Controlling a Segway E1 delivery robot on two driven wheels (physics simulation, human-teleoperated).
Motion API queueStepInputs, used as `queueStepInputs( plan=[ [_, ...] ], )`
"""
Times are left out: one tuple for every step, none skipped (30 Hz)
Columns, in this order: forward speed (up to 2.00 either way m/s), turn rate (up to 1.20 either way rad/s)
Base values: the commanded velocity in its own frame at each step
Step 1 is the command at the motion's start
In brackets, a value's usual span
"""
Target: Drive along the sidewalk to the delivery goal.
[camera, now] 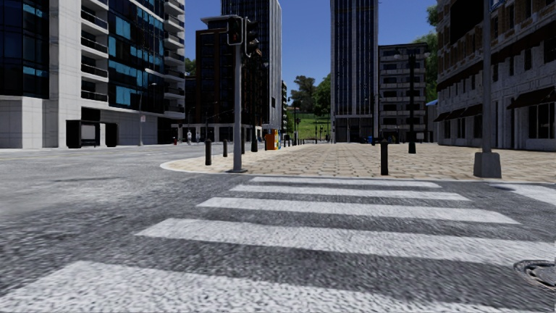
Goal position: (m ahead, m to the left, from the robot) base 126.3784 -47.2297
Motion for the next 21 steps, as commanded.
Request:
queueStepInputs(
  plan=[
    [1.48,-0.39],
    [1.54,-0.46],
    [2.00,-0.47],
    [2.00,-0.47],
    [2.00,-0.47],
    [2.00,-0.47],
    [2.00,-0.47],
    [2.00,-0.47],
    [2.00,-0.47],
    [2.00,-0.47],
    [2.00,-0.47],
    [2.00,-0.47],
    [2.00,-0.47],
    [2.00,-0.47],
    [2.00,-0.47],
    [2.00,-0.47],
    [2.00,-0.46],
    [2.00,-0.32],
    [2.00,-0.11],
    [2.00,0.00],
    [2.00,0.00]
  ],
)
